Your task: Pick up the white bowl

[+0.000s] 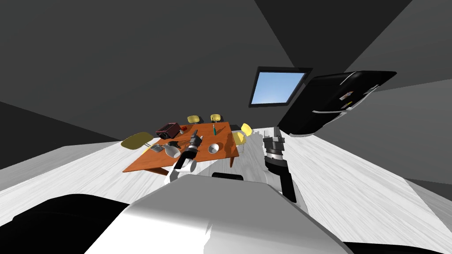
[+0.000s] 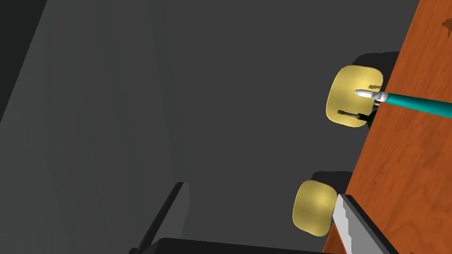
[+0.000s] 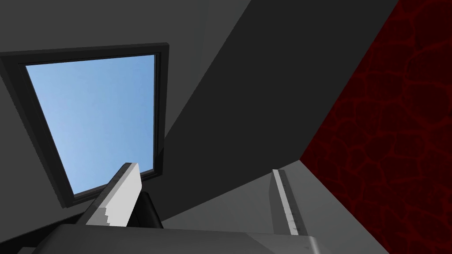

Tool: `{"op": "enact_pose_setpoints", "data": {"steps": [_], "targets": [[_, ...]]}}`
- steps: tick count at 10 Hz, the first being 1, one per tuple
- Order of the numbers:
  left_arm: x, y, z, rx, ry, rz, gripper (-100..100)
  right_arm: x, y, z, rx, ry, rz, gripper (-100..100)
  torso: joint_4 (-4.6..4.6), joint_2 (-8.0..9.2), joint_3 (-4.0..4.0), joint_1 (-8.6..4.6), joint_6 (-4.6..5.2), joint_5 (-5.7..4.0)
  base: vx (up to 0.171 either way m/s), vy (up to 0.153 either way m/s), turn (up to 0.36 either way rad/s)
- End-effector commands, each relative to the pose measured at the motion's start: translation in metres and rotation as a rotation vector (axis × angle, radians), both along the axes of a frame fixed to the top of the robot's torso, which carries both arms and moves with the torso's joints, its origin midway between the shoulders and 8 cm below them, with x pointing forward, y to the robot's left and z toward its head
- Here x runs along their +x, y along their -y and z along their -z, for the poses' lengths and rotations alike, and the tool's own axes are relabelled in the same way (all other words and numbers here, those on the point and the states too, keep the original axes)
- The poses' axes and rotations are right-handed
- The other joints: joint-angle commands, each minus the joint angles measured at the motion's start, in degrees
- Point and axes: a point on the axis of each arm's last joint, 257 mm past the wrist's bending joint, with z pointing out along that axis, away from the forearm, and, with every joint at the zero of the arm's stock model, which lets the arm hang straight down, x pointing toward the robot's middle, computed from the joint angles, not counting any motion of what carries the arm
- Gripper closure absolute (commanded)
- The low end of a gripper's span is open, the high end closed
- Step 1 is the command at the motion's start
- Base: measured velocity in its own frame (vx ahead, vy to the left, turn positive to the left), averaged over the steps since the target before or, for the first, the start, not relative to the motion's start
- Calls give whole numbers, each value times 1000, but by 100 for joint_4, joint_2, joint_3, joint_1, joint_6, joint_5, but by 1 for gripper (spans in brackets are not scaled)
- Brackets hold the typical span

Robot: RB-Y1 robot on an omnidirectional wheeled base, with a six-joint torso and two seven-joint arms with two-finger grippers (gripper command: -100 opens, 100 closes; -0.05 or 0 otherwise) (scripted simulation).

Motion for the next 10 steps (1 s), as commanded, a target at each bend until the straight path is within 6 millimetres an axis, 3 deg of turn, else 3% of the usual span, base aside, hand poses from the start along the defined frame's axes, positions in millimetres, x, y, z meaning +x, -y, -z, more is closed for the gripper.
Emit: {"op": "enact_pose_setpoints", "data": {"steps": [1, 10], "targets": [[4, 1, 12, -14, -34, 2, -100, 0, 0, 0, 0, 0, 0, 0, 0, 0, 0, 0, 0, 0, -11, -1, -22], [26, -1, 100, -111, -315, 9, -100, 0, 0, 0, 0, 0, 0, 0, 1, 3, 2, 0, 0, 0, -17, -3, -47]]}}
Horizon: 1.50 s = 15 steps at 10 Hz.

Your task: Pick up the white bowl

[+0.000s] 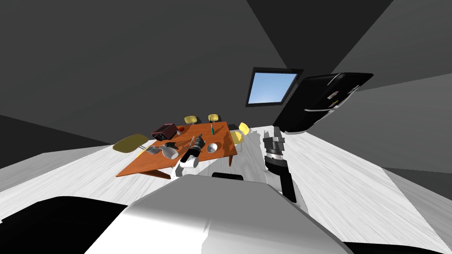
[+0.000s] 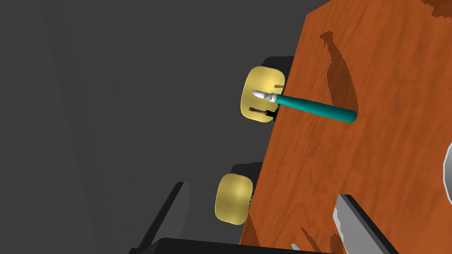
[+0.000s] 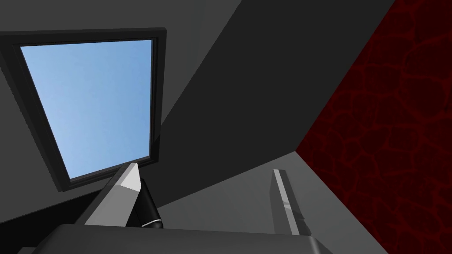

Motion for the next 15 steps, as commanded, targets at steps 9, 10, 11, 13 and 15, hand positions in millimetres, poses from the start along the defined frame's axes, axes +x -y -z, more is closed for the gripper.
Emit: {"op": "enact_pose_setpoints", "data": {"steps": [9, 10, 11, 13, 15], "targets": [[2, 5, 93, -11, -309, 19, -100, 0, 0, 0, 0, 0, 0, 0, 0, -2, -1, 1, -1, 0, -18, -2, -45], [1, 6, 103, -4, -344, 23, -100, 0, 0, 0, 0, 0, 0, 0, -1, -4, -2, 1, 1, 0, -14, -1, -74], [0, 7, 107, -5, -360, 24, -100, 0, 0, 0, 0, 0, 0, 0, -1, -3, -2, -1, 1, 0, -11, 0, -23], [-4, 10, 130, 11, -439, 34, -100, 0, 0, 0, 0, 0, 0, 0, -1, -4, -2, 2, 0, 0, -12, 2, -55], [-9, 12, 144, 20, -496, 40, -100, 0, 0, 0, 0, 0, 0, 0, -1, -3, -2, 2, -1, 0, -9, 1, -28]]}}
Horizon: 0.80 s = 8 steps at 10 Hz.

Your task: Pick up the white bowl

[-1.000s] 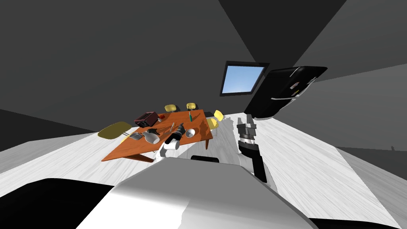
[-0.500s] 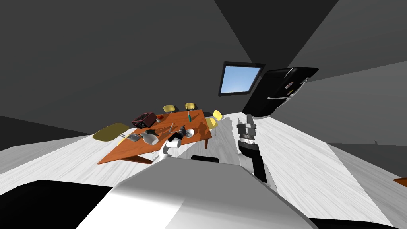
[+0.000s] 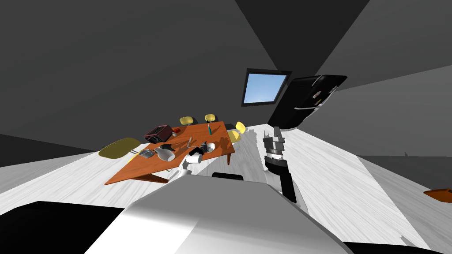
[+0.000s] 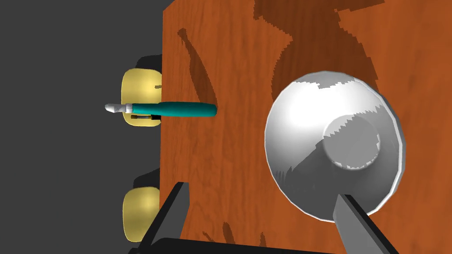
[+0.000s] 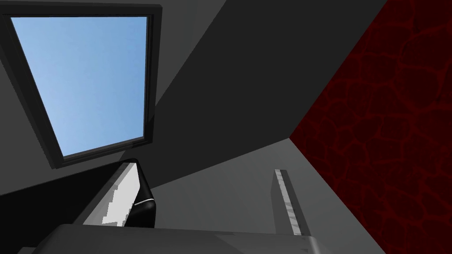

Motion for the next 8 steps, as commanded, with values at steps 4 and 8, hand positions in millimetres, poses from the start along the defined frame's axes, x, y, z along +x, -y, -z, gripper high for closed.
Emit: {"op": "enact_pose_setpoints", "data": {"steps": [4, 8], "targets": [[-12, 5, 39, 34, -151, 30, -100, 0, 0, 0, 0, 0, 0, 0, 0, -2, -1, 0, 0, 0, -4, 3, -43], [-32, 7, 74, 75, -295, 61, -100, 0, 0, 0, 0, 0, 0, 0, -2, -12, -7, 5, 0, 1, 20, 13, -56]]}}
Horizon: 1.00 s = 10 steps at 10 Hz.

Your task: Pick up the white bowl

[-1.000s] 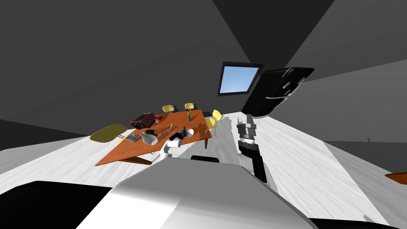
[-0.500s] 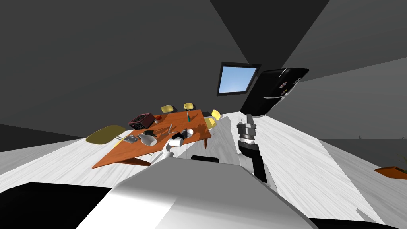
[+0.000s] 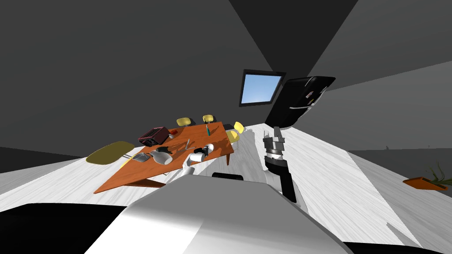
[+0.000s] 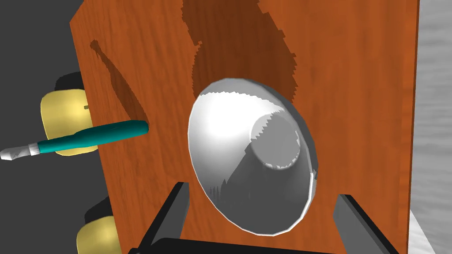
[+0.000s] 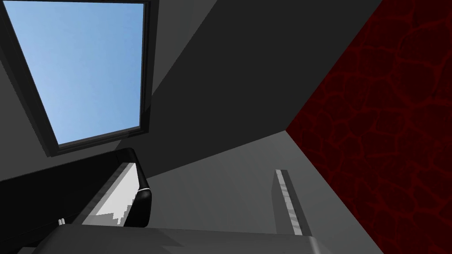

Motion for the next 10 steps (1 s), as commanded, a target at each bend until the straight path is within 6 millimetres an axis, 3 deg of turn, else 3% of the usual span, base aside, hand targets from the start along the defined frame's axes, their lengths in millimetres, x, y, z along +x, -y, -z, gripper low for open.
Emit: {"op": "enact_pose_setpoints", "data": {"steps": [1, 5, 6, 7, 8, 10], "targets": [[-9, 0, 13, 16, -57, 11, -100, 0, 0, 0, 0, 0, 0, 0, 0, 0, 0, 0, 0, 0, 43, 15, -38], [-43, -6, 48, 40, -190, 22, -100, 0, 0, 0, 0, 0, 0, 0, -3, -10, -6, 6, -1, 1, 52, 24, -35], [-38, -8, 44, 38, -170, 21, -100, 0, 0, 0, 0, 0, 0, 0, -2, -4, -3, 4, -2, 1, 14, 9, -1], [-40, -8, 45, 38, -175, 22, 0, 0, 0, 0, 0, 0, 0, 0, 1, 4, 2, -1, -1, 0, 0, 0, 0], [-40, -8, 51, 38, -174, 21, -100, 0, 0, 0, 0, 0, 0, 0, 2, 9, 5, -5, -1, -1, 18, 1, -4], [-40, -7, 57, 38, -174, 21, -100, 0, 0, 0, 0, 0, 0, 0, 1, 4, 2, -5, -1, -1, 27, 4, -4]]}}
